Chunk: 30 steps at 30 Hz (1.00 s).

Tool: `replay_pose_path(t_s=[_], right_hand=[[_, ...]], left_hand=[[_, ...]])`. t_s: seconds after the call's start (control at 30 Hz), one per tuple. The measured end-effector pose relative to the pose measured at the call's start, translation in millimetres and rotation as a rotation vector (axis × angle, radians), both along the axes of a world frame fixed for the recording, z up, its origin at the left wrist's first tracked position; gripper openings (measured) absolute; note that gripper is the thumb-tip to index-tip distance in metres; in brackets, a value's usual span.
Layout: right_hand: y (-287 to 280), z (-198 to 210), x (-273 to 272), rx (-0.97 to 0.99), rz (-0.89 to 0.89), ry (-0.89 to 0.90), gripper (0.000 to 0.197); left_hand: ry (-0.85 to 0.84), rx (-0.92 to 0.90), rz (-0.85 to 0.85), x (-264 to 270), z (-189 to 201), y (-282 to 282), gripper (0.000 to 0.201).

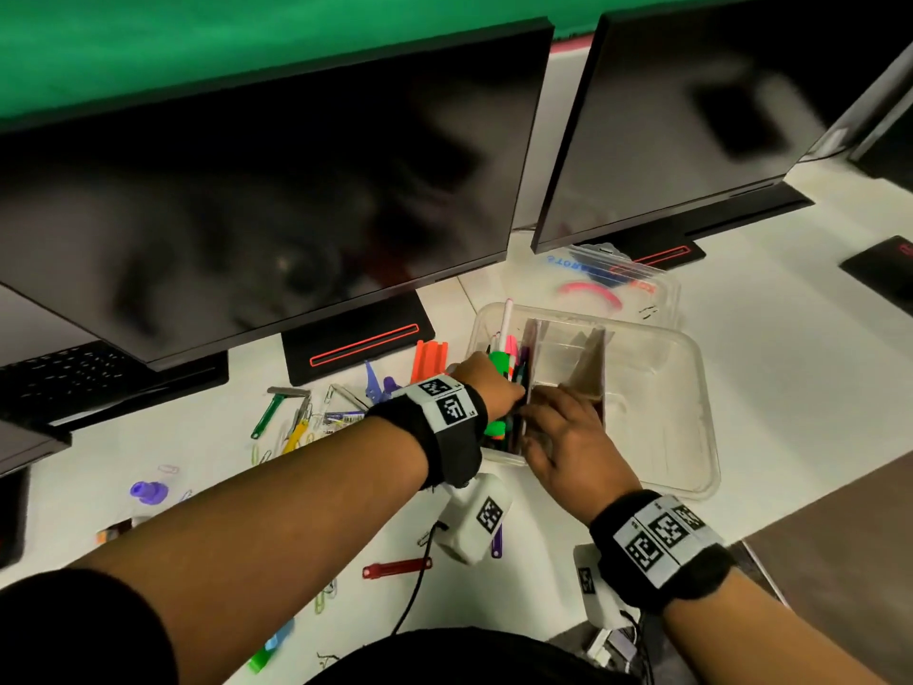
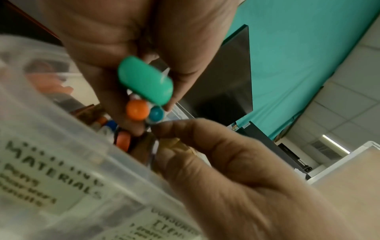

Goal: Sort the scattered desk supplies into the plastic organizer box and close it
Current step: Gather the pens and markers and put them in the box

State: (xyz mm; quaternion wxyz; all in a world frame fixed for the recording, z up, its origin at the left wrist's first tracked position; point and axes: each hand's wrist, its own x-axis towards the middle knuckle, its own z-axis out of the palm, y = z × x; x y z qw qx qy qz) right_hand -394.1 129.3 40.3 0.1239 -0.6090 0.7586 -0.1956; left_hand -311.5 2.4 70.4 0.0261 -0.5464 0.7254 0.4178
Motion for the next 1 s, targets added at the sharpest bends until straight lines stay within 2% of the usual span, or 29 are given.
replay_pose_path(t_s=[0.13,0.3,0.43,0.5,0.57,0.67,0.83,1.0], right_hand=[[1,1,2,-0.018,0.000,0.012,0.042],[0,2,3,-0.036,-0.004,0.022,0.042],[0,0,4,-0.054,-0.012,0.008,0.038],[0,0,4,-0.048,-0.011,0.007,0.040],[1,1,4,-0.043,-0.012,0.004,0.040],[1,3,4,-0.035,-0.006,0.010,0.044],[1,1,3,-0.015,-0.004,0.024,0.044],[1,-1,1,-0.011,0.005,0.040,0.044]], left_hand=[[-0.050,-0.051,-0.067,-5,-6,7,0.042],[-0.024,-0.134,-0.126,0,-12,8,0.057],[0.077,-0.342,-0.203,4,1,-4,0.047],[0.015,-0.467,-0.321,3,5,-14,0.049],[-0.129,-0.546,-0.450,1,5,-21,0.058],[-0.291,-0.473,-0.540,0,-2,-29,0.067],[-0.403,-0.407,-0.663,4,-9,-22,0.062],[-0.459,-0.321,-0.634,10,6,-16,0.049]])
